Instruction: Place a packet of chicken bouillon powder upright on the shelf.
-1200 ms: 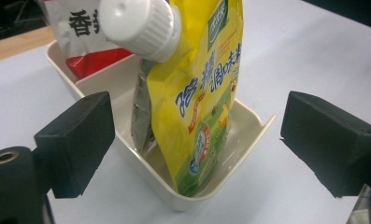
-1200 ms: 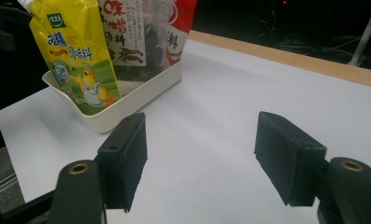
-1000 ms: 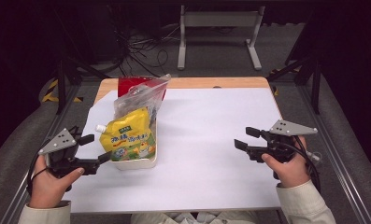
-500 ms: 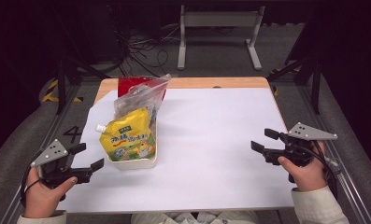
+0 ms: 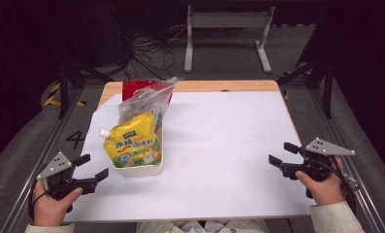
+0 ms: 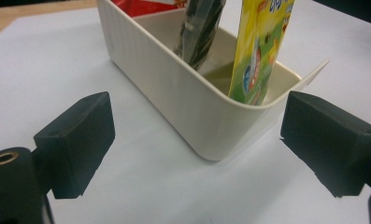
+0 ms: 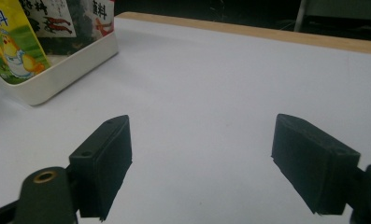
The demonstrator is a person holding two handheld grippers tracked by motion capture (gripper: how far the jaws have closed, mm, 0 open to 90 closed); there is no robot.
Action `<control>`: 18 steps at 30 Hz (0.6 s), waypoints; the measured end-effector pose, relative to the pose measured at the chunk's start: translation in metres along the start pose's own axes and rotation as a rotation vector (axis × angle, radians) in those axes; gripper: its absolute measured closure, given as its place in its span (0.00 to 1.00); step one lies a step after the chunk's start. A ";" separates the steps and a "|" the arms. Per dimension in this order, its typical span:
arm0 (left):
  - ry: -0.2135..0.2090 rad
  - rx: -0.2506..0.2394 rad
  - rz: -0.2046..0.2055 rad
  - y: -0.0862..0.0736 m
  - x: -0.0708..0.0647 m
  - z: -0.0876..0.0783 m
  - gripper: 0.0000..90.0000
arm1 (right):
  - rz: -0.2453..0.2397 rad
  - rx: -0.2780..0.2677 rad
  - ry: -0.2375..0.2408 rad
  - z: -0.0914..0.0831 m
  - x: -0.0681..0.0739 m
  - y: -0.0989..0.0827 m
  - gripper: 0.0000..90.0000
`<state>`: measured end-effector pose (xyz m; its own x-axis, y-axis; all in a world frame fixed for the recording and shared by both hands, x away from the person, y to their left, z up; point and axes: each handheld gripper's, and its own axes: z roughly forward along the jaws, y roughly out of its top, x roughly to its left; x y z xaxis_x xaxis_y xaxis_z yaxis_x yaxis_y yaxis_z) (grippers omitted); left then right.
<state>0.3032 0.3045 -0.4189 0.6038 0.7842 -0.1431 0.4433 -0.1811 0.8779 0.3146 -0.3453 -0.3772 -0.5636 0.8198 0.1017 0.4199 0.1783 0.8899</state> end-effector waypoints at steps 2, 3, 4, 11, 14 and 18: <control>-0.002 0.010 -0.010 -0.003 0.000 0.004 0.12 | 0.000 0.012 -0.001 0.001 -0.002 -0.006 0.22; -0.003 0.016 -0.006 -0.005 0.001 0.006 0.12 | 0.005 0.021 -0.002 0.003 -0.003 -0.009 0.22; -0.003 0.016 -0.006 -0.005 0.001 0.006 0.12 | 0.005 0.021 -0.002 0.003 -0.003 -0.009 0.22; -0.010 0.049 -0.020 -0.013 0.005 0.018 0.12 | 0.011 0.030 -0.023 0.005 -0.009 -0.023 0.21; -0.019 0.056 -0.016 -0.015 0.004 0.022 0.12 | 0.003 0.026 -0.025 0.008 -0.011 -0.030 0.21; -0.026 0.049 -0.008 -0.015 0.002 0.022 0.11 | -0.011 0.023 -0.022 0.011 -0.011 -0.034 0.21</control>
<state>0.3127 0.2958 -0.4429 0.6165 0.7704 -0.1626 0.4797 -0.2038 0.8534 0.3142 -0.3551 -0.4137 -0.5527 0.8294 0.0815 0.4297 0.1998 0.8806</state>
